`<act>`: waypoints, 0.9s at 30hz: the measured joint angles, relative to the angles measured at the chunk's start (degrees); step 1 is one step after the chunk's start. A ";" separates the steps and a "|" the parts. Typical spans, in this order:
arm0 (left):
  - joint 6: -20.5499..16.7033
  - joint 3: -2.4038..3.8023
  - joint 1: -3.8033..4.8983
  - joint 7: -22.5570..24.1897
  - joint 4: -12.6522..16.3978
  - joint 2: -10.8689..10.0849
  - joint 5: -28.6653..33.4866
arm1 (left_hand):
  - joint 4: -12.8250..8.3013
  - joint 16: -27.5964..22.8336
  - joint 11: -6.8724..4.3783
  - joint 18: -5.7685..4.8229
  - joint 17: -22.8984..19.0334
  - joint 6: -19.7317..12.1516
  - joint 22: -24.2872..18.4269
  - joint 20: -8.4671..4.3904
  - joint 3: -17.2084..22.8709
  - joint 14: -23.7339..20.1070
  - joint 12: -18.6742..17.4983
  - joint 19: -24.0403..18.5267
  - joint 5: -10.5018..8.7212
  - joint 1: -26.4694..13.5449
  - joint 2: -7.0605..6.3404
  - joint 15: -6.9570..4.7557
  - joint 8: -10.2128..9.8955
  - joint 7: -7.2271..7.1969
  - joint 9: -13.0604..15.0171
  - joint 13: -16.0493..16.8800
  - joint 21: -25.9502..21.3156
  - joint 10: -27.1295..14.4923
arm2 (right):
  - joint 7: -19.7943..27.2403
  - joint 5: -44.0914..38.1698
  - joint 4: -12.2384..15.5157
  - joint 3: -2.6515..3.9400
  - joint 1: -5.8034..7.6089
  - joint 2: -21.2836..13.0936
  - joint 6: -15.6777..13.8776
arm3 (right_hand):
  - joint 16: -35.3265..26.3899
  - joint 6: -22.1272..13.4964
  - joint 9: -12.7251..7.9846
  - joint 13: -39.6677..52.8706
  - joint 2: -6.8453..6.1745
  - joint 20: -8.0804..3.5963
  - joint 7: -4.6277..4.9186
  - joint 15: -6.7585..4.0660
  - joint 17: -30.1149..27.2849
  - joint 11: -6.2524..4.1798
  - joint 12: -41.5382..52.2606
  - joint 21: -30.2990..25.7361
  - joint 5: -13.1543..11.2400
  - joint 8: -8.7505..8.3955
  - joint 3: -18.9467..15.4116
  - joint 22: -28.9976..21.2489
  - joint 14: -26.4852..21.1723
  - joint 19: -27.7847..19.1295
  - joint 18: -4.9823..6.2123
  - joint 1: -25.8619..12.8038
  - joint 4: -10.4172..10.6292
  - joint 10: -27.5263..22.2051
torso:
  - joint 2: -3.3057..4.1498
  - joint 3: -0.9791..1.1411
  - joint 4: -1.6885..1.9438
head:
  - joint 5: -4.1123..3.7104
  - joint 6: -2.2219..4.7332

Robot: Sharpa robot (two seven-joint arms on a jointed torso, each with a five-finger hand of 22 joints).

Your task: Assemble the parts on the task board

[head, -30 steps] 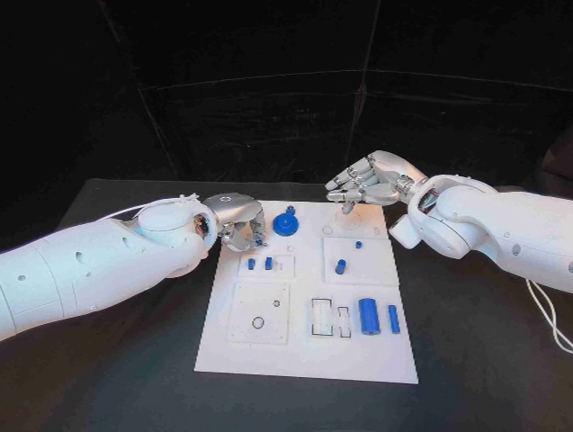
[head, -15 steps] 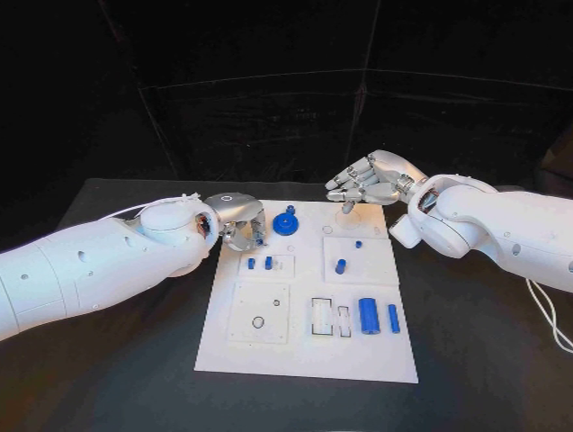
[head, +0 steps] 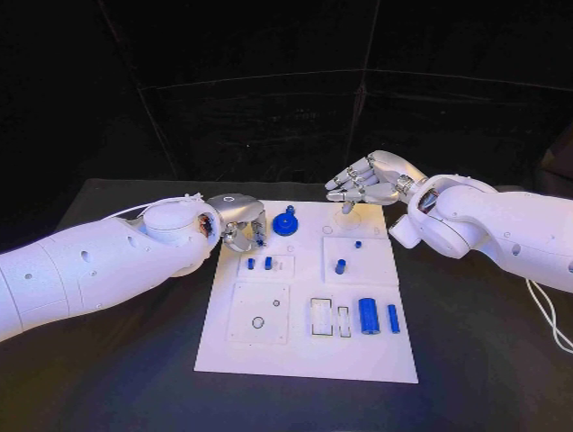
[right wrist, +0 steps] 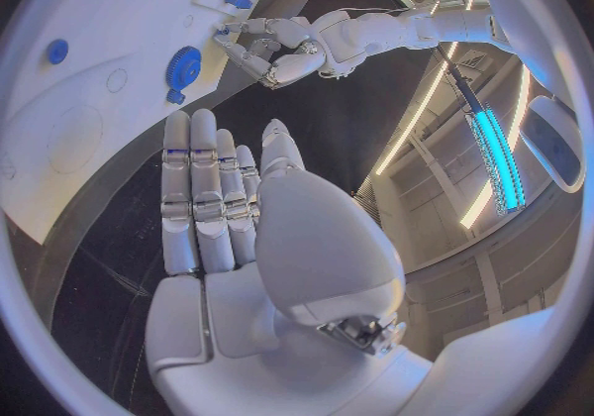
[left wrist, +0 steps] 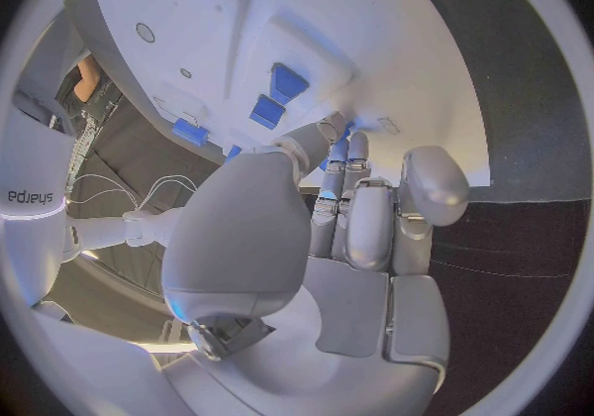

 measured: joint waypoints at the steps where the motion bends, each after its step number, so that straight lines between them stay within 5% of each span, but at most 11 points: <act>1: 0.01 0.00 0.00 -0.01 0.00 0.01 0.00 | 0.00 0.00 0.00 0.00 0.00 0.00 0.00 0.00 0.00 0.00 0.00 0.00 0.00 0.00 0.00 0.00 0.00 0.00 0.00 0.00 0.00 0.00 | 0.00 0.00 0.00 0.00 0.00 0.00 0.00 | 0.00 0.00 0.00 -0.02 0.00 0.00 0.00 0.00 0.00 0.00 0.00 0.00 0.00 0.00 0.00 0.00 0.00 0.00 0.00 0.00 0.00 0.00 | 0.00 0.00 0.00 | -0.01 0.01; 27: -1.36 -0.01 0.00 0.76 0.53 -0.13 -0.07 | 0.16 0.00 0.00 0.00 0.04 0.00 0.01 0.00 0.17 0.00 -0.27 0.00 0.00 -0.49 -0.49 0.00 0.00 0.00 0.00 0.05 0.00 0.00 | 0.00 0.00 0.01 0.00 0.00 -0.04 -0.01 | -0.28 0.00 0.00 -0.08 0.00 0.21 0.00 0.00 0.00 0.00 0.00 0.00 0.00 0.00 0.00 -0.08 0.00 0.21 0.00 0.00 0.00 0.00 | -0.03 -0.02 0.03 | 0.04 0.05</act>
